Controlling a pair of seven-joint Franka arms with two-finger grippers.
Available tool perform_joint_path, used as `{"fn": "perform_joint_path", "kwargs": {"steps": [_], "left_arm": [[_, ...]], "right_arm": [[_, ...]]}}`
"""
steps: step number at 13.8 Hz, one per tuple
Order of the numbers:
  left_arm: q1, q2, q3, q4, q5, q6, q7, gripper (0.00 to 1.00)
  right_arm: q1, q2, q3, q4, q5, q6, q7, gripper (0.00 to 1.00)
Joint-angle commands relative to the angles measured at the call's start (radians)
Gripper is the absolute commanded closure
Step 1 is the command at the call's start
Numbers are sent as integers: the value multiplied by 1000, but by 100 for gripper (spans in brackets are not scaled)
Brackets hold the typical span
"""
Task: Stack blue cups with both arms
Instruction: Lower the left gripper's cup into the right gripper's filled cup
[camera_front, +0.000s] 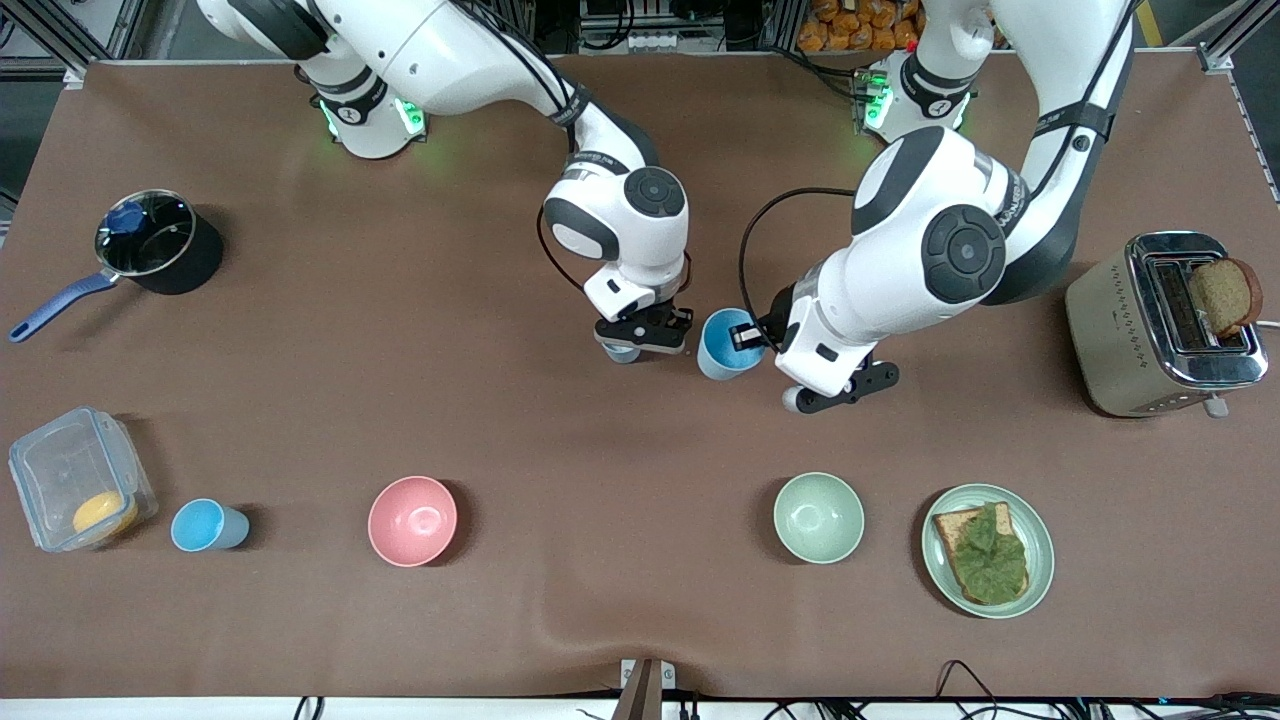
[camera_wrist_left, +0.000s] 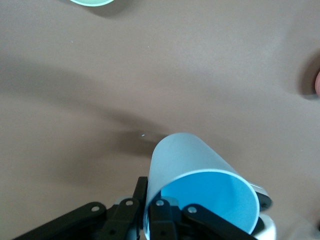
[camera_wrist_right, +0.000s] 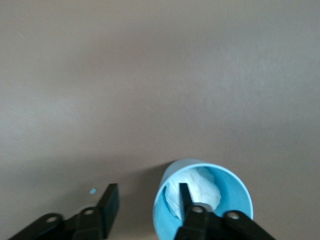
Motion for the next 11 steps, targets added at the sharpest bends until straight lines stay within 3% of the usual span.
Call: {"fn": "perform_joint_path", "kwargs": {"steps": [1,4,7,8,11], "left_arm": [[1,-3,-6,6,27,-11,-1,100],[-3,54,-4,6,43,12,8,100],[-60,123,-4,6,78,118,-10,100],[-95,137,-3,7,89,124,-39,100],[-195,181,-3,7,127,142,-122,100]], "right_arm": [[-66,-140,46,-88,-10,-14,22,0],[-234,-353,147,-244,21,-17,-13,0],[-349,-532,155,-329,247,-71,-292,0],[-386,-575,137,-326,318,-118,-410,0],[-446,-670,-25,-313,455,-258,-754,0]]}}
